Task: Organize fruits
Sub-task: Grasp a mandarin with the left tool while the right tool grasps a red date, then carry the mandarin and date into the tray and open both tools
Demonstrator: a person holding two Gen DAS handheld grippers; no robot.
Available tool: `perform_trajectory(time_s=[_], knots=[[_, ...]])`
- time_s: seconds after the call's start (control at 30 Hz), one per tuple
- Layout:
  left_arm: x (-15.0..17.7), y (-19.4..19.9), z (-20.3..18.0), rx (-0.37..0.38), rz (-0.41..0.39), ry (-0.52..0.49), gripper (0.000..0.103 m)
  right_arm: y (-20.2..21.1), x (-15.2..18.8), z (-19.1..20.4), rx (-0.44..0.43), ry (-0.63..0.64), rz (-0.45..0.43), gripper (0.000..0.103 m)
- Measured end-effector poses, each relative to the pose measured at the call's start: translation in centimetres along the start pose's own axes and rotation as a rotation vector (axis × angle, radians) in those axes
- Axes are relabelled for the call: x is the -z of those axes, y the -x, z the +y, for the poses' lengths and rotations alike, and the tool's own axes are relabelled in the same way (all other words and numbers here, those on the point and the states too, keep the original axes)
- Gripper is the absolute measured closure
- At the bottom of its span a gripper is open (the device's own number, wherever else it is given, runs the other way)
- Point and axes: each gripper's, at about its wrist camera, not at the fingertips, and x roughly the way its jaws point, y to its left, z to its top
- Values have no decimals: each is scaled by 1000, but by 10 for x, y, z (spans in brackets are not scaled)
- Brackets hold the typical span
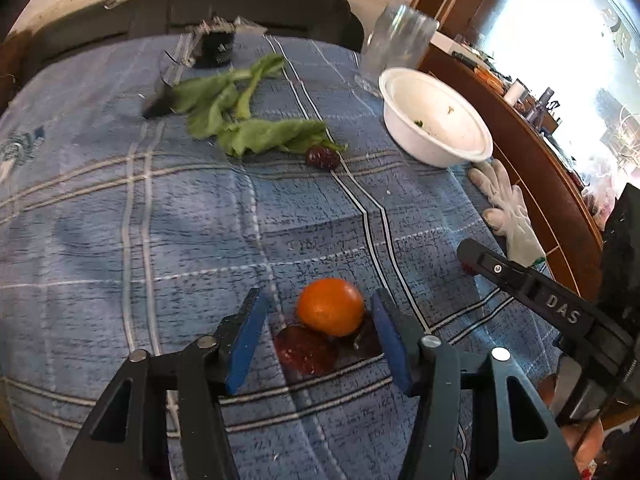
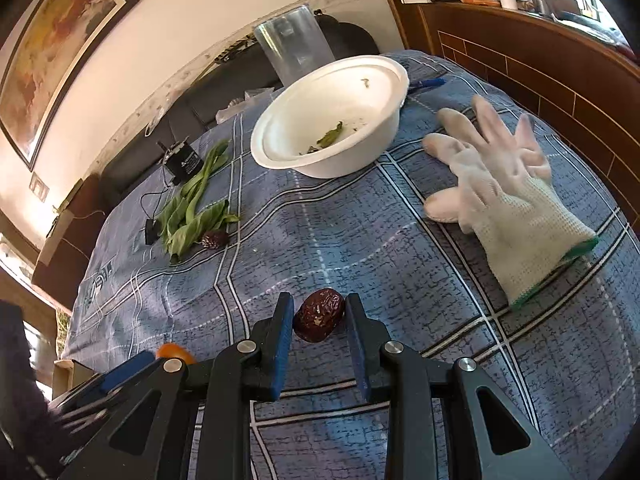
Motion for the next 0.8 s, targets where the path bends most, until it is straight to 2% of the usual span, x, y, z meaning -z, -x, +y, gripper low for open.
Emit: perform_trajectory(time_s=[0.03,0.07,0.33,0.47,0.6,0.77,0.8], knots=[[1,0,-1,7,-9,-11,60,0,0,0,0,1,0,75],[1,-1,-2,33,-6,-14,70,0,0,0,2,6,-1,75],[9,18,-2,-2,-36,-12,73,4,4,14,7,67,-24,75],[20,46,8,17,-63,24,73,10,6,22,-85,82,-36,75],[38,94,30,32,-116,66,73,16,11,37,-184,99,-26,75],[59,148,74,-13,-174,137,72,17,27,64,-271,145,12,75],[66,164,88,-41,-193,155,72,16,32,72,-295,160,29,75]])
